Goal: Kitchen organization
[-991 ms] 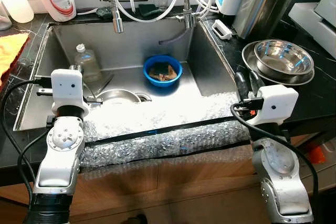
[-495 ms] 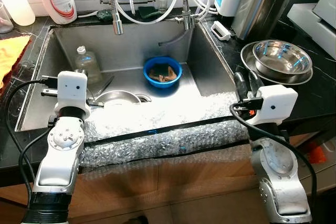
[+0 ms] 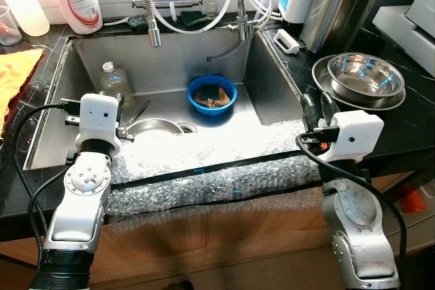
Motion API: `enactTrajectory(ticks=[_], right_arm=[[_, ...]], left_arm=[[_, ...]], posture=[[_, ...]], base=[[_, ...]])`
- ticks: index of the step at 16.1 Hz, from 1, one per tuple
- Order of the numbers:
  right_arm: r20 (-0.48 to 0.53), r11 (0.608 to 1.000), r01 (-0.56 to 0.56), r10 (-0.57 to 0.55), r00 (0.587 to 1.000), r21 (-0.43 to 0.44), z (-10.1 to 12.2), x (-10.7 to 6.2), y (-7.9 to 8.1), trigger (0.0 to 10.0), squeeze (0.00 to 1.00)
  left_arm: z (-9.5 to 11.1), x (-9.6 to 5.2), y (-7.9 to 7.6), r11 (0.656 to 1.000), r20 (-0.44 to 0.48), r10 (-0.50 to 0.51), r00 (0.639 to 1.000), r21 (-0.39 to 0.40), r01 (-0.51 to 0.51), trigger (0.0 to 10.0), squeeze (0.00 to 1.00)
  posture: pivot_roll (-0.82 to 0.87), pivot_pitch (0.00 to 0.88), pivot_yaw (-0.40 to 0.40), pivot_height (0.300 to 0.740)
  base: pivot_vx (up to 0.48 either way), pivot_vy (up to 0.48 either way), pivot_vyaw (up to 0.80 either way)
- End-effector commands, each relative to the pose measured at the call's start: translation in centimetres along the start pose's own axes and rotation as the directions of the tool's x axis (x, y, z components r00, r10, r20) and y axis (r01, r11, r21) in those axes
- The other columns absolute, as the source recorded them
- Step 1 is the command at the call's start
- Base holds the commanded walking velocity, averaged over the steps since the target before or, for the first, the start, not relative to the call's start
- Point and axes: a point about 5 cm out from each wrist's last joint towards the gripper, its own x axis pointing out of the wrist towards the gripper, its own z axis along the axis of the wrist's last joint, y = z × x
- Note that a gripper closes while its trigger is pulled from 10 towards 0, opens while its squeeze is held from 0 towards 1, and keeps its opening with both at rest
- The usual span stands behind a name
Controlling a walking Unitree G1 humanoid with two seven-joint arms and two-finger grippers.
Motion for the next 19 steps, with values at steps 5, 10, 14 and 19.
enactTrajectory(ticks=[5, 10, 14, 19], right_arm=[[-0.006, 1.000, 0.026, -0.026, 1.000, 0.005, -0.2, 0.1, -0.3, 10.0, 0.00], [-0.006, 1.000, 0.026, -0.026, 1.000, 0.015, -0.2, 0.3, -0.1, 10.0, 0.00], [-0.001, 0.999, 0.040, -0.040, 0.999, 0.021, -0.1, 0.5, -0.3, 10.0, 0.00], [0.004, 0.999, 0.050, -0.050, 0.999, 0.016, 0.0, 0.4, -0.7, 10.0, 0.00]], left_arm=[[0.4, 0.1, -0.5, 1.000, 0.014, -0.030, 0.999, -0.008, 0.031, 10.0, 1.00], [0.8, 0.2, -0.4, 0.999, 0.029, -0.029, 0.999, -0.015, 0.030, 10.0, 0.72], [4.2, 0.3, 2.5, 1.000, 0.176, 0.011, 0.984, -0.005, -0.010, 10.0, 0.00], [5.4, -3.2, 6.6, 0.992, 0.201, 0.030, 0.979, 0.115, -0.054, 10.0, 0.00]], posture=[[0.07, 0.125, -0.013, 0.740], [0.08, 0.129, -0.013, 0.740], [0.08, 0.130, -0.010, 0.740], [0.07, 0.135, -0.010, 0.740]], base=[[0.000, 0.000, 0.00], [0.000, 0.000, 0.00], [0.000, 0.000, 0.00], [0.000, 0.000, 0.00]])
